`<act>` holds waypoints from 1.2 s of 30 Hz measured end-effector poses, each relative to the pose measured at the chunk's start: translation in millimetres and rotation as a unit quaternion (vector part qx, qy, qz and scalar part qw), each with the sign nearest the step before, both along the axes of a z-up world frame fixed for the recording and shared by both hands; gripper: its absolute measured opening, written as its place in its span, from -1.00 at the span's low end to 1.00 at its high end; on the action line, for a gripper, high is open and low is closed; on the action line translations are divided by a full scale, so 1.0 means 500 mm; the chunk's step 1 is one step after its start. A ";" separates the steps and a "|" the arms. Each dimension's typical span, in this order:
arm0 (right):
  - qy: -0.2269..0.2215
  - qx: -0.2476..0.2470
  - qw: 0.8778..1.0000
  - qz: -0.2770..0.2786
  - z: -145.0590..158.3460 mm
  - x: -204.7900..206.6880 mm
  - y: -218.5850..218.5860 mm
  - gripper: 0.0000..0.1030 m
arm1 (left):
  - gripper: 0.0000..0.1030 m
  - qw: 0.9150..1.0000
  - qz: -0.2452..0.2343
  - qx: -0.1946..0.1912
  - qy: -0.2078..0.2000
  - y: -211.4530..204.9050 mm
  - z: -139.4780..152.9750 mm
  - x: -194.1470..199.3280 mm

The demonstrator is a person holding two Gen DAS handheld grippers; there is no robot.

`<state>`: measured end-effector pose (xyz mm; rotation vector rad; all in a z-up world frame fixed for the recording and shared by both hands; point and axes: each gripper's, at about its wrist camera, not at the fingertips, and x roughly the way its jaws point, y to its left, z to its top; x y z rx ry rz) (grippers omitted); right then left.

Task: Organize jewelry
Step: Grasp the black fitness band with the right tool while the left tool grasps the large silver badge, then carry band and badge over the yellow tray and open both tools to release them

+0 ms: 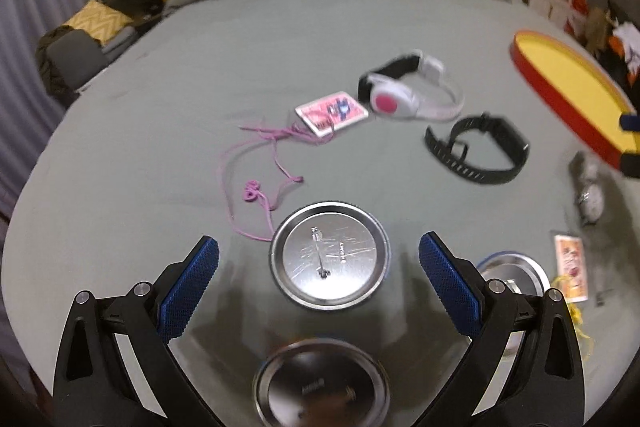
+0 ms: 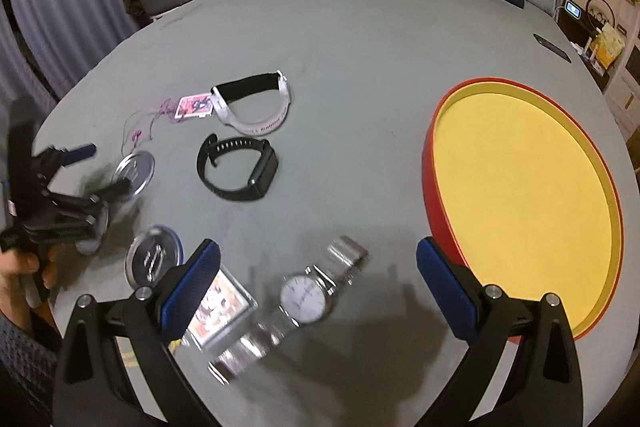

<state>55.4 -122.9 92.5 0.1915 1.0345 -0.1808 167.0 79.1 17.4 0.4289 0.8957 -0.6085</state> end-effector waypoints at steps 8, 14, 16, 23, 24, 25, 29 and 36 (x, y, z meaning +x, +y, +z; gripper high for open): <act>0.009 0.021 1.000 -0.011 -0.003 0.077 0.014 0.84 | 0.90 0.999 0.004 0.014 0.040 0.001 -0.043 0.037; 0.036 0.024 0.999 -0.022 -0.038 0.157 0.034 0.83 | 0.90 0.997 0.013 0.003 0.077 0.007 -0.057 0.063; 0.050 0.022 0.998 -0.031 -0.055 0.177 0.038 0.83 | 0.90 0.997 0.010 0.002 0.073 0.012 -0.059 0.059; 0.093 0.001 0.994 -0.049 -0.104 0.210 0.042 0.51 | 0.90 0.997 0.005 0.009 0.071 0.016 -0.061 0.056; 0.099 -0.001 0.994 -0.052 -0.109 0.211 0.041 0.25 | 0.90 0.997 0.004 0.009 0.070 0.017 -0.059 0.056; 0.105 -0.003 0.993 -0.057 -0.114 0.212 0.039 0.20 | 0.90 0.998 0.004 0.009 0.069 0.010 -0.060 0.057; 0.109 0.001 0.992 -0.061 -0.121 0.209 0.036 0.16 | 0.90 0.998 0.003 0.012 0.065 0.000 -0.058 0.054; 0.105 0.005 0.993 -0.061 -0.115 0.201 0.044 -0.55 | 0.40 0.998 -0.012 0.014 0.054 -0.020 -0.040 0.031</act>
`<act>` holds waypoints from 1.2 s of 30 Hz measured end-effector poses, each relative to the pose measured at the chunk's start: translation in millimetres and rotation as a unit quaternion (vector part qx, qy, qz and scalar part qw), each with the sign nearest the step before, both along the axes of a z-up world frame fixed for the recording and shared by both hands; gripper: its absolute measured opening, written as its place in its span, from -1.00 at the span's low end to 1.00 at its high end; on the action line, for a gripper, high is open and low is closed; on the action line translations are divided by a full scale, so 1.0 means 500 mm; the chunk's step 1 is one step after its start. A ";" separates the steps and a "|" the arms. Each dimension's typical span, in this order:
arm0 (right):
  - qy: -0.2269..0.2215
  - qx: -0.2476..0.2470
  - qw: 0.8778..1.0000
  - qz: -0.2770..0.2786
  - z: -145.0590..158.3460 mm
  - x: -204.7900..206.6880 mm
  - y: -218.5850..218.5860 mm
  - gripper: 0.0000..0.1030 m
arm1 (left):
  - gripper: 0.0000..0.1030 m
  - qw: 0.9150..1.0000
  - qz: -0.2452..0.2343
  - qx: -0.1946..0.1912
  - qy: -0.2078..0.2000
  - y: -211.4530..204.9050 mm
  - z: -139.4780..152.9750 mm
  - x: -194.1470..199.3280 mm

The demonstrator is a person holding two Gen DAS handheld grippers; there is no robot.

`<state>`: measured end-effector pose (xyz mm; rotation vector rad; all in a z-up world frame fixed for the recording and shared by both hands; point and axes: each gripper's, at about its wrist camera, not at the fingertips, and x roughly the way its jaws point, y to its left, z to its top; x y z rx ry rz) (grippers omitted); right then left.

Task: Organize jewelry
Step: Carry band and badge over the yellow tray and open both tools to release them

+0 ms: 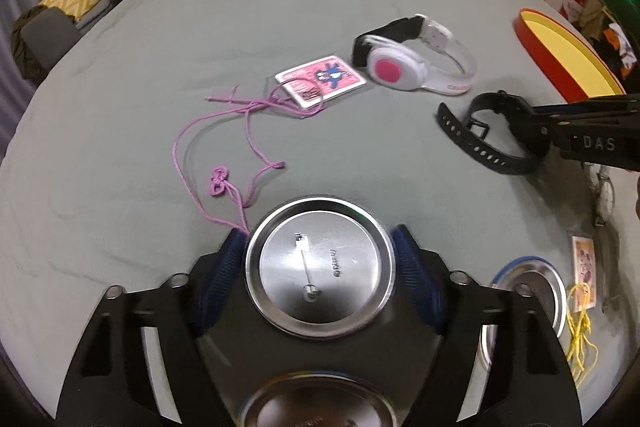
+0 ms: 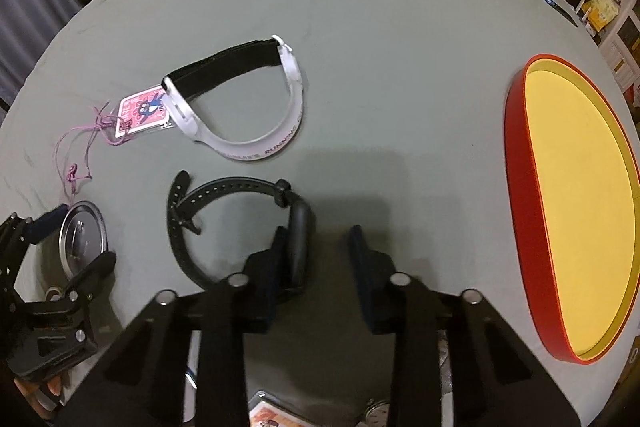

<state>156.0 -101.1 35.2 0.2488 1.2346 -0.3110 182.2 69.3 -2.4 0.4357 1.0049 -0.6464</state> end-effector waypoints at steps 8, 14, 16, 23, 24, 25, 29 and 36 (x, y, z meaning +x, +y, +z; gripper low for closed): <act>-0.010 0.003 1.000 0.006 0.005 -0.018 0.021 -0.77 | 0.40 1.000 0.008 -0.017 0.010 0.011 0.006 0.007; -0.031 0.013 0.999 -0.002 0.024 -0.028 -0.002 -0.78 | 0.40 0.999 0.005 -0.031 0.005 0.015 0.030 -0.004; -0.038 0.016 0.999 -0.005 0.036 -0.035 -0.014 -0.78 | 0.40 0.999 0.002 -0.037 0.001 0.014 0.047 -0.009; -0.068 0.001 0.998 -0.017 0.101 -0.066 -0.069 -0.78 | 0.40 0.998 -0.022 -0.053 -0.012 -0.038 0.123 -0.031; -0.071 -0.002 0.997 -0.020 0.112 -0.070 -0.076 -0.78 | 0.40 0.998 -0.027 -0.057 -0.014 -0.054 0.139 -0.034; -0.074 -0.005 0.997 -0.025 0.125 -0.077 -0.089 -0.78 | 0.40 0.998 -0.031 -0.060 -0.015 -0.065 0.150 -0.037; -0.087 -0.021 0.995 -0.049 0.170 -0.106 -0.151 -0.78 | 0.39 0.995 -0.052 -0.079 -0.013 -0.138 0.203 -0.051; -0.106 -0.046 0.987 -0.109 0.214 -0.143 -0.274 -0.78 | 0.40 0.992 -0.087 -0.095 -0.010 -0.306 0.248 -0.072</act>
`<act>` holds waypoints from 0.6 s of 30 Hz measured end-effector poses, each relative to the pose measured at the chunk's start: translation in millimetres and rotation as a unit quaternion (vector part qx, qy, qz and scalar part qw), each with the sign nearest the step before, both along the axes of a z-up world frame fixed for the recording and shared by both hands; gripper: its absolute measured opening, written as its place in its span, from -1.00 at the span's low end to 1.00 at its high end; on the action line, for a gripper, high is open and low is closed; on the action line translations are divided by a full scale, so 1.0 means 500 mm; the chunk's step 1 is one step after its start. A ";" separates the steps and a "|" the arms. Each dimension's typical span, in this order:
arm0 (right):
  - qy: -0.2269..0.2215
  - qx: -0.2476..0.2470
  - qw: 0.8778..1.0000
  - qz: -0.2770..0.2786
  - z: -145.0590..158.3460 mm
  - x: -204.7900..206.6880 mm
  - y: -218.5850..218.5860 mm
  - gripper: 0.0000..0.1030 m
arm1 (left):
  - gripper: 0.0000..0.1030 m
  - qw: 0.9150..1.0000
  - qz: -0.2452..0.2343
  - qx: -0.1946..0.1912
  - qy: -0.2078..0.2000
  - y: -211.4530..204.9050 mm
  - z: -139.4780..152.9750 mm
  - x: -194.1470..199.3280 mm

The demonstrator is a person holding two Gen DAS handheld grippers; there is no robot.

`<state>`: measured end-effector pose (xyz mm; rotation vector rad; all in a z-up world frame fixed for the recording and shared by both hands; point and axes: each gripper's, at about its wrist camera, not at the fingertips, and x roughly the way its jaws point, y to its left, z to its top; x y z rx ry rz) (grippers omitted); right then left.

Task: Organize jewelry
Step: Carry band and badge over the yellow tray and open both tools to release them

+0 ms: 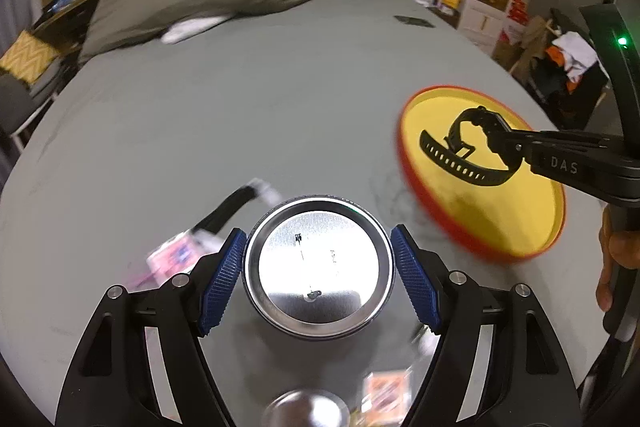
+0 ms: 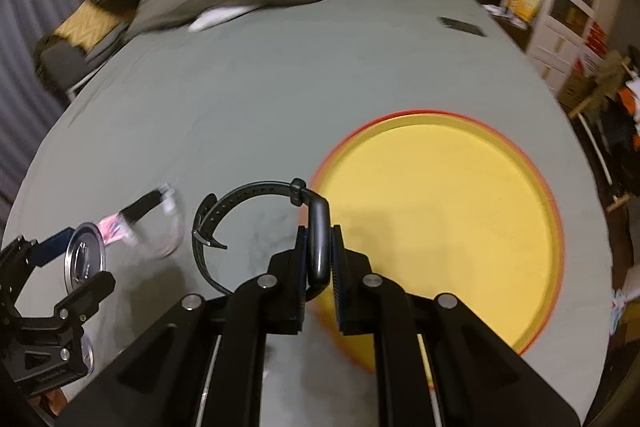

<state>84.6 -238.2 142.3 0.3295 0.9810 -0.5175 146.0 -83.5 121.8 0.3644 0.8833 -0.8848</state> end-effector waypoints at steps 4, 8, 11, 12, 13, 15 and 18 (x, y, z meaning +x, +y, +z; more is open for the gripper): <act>-0.003 -0.003 0.999 -0.041 -0.002 -0.028 -0.099 -0.78 | 0.39 1.000 -0.020 -0.003 0.005 -0.107 0.001 -0.013; 0.005 -0.001 0.997 -0.075 -0.027 -0.049 -0.186 -0.78 | 0.40 0.999 -0.042 -0.001 0.009 -0.221 -0.014 -0.032; 0.013 0.001 0.995 -0.098 -0.050 -0.065 -0.252 -0.78 | 0.40 0.998 -0.055 0.005 0.012 -0.309 -0.034 -0.046; 0.018 0.001 0.994 -0.106 -0.064 -0.067 -0.278 -0.78 | 0.40 0.998 -0.061 0.008 0.016 -0.338 -0.045 -0.050; 0.021 0.002 0.994 -0.111 -0.073 -0.067 -0.295 -0.78 | 0.40 0.998 -0.063 0.011 0.017 -0.363 -0.054 -0.053; 0.026 0.005 0.993 -0.119 -0.092 -0.068 -0.328 -0.78 | 0.39 0.997 -0.068 0.018 0.020 -0.404 -0.072 -0.057; 0.038 0.012 0.991 -0.130 -0.129 -0.066 -0.375 -0.78 | 0.40 0.996 -0.076 0.040 0.019 -0.477 -0.110 -0.066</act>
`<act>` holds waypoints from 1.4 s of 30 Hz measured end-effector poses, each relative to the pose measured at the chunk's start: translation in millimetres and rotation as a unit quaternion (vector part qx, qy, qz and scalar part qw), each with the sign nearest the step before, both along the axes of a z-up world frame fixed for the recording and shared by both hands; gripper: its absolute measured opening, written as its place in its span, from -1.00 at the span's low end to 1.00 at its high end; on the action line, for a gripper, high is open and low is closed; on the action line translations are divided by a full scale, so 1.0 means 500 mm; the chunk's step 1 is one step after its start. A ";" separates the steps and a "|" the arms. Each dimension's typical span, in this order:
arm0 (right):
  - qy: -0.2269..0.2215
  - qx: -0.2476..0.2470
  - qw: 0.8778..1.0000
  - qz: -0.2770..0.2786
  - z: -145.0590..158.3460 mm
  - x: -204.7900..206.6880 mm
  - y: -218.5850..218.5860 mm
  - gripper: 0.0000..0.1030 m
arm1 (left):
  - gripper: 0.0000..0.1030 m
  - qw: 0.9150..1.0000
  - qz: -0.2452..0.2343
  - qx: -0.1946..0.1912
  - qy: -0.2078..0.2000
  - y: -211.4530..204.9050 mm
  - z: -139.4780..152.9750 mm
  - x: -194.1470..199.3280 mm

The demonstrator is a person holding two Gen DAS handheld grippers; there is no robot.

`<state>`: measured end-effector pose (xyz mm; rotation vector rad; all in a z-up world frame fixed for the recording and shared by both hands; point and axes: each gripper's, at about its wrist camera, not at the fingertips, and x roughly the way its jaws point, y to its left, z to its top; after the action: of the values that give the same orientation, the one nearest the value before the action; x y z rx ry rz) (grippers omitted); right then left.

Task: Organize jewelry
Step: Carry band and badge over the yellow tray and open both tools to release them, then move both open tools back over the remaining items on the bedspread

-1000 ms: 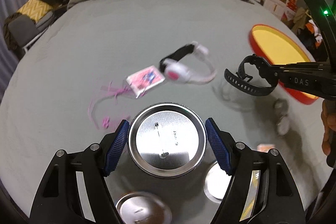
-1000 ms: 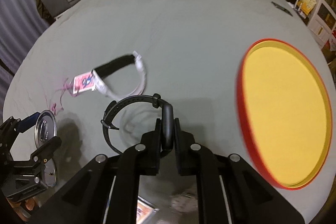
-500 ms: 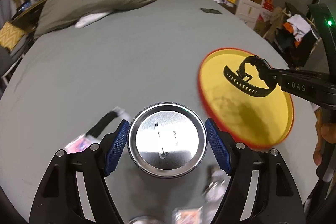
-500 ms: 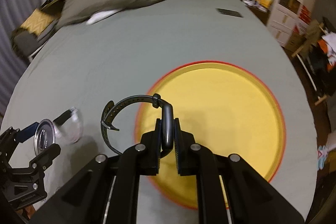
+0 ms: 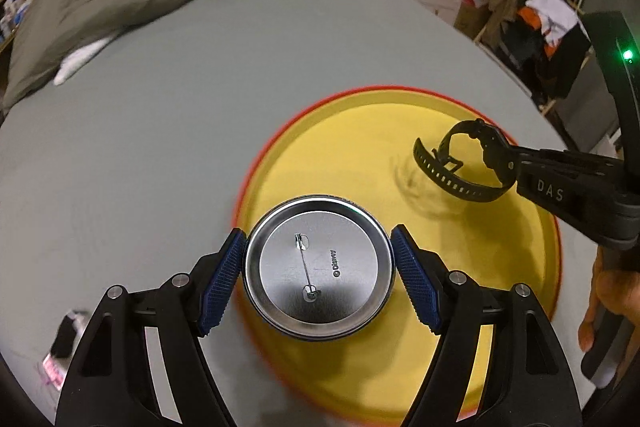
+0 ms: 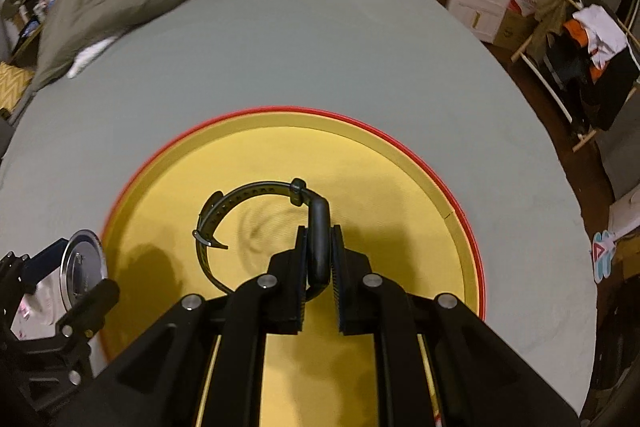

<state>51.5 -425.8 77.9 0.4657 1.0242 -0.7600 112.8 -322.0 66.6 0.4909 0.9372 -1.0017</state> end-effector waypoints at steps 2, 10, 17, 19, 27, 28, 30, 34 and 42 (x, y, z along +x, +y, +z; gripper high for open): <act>0.008 0.004 1.000 -0.006 -0.027 0.002 -0.025 -0.78 | 0.40 1.000 -0.005 0.010 -0.005 -0.031 -0.017 -0.003; 0.021 0.014 0.999 -0.022 -0.079 -0.010 -0.077 -0.78 | 0.40 0.998 -0.009 0.049 -0.029 -0.123 -0.074 -0.006; 0.028 -0.008 0.999 -0.015 -0.083 0.001 -0.077 -0.78 | 0.40 0.997 -0.003 0.070 -0.033 -0.158 -0.111 0.004; 0.031 -0.014 0.999 -0.011 -0.085 0.001 -0.073 -0.78 | 0.40 0.998 0.002 0.060 -0.027 -0.158 -0.113 0.011; 0.019 0.005 1.000 -0.015 -0.082 -0.013 -0.080 -0.72 | 0.64 0.998 0.010 0.061 -0.028 -0.149 -0.115 0.019; 0.014 0.004 1.000 -0.014 -0.078 -0.015 -0.079 -0.64 | 0.67 0.998 0.006 0.060 -0.033 -0.145 -0.111 0.010; 0.001 -0.004 1.000 -0.013 -0.061 -0.023 -0.074 -0.02 | 0.77 0.997 -0.004 0.056 -0.054 -0.137 -0.096 -0.005; -0.022 -0.025 0.999 -0.006 -0.007 -0.035 -0.050 0.33 | 0.87 0.994 -0.019 0.060 -0.085 -0.114 -0.061 -0.038; -0.054 -0.025 0.998 0.028 0.100 -0.065 0.054 0.67 | 0.89 0.997 -0.029 0.035 -0.067 0.025 0.031 -0.073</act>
<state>18.8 -398.8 127.7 0.4280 0.9110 -0.7017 76.5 -309.7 81.9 0.6390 0.8432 -0.9786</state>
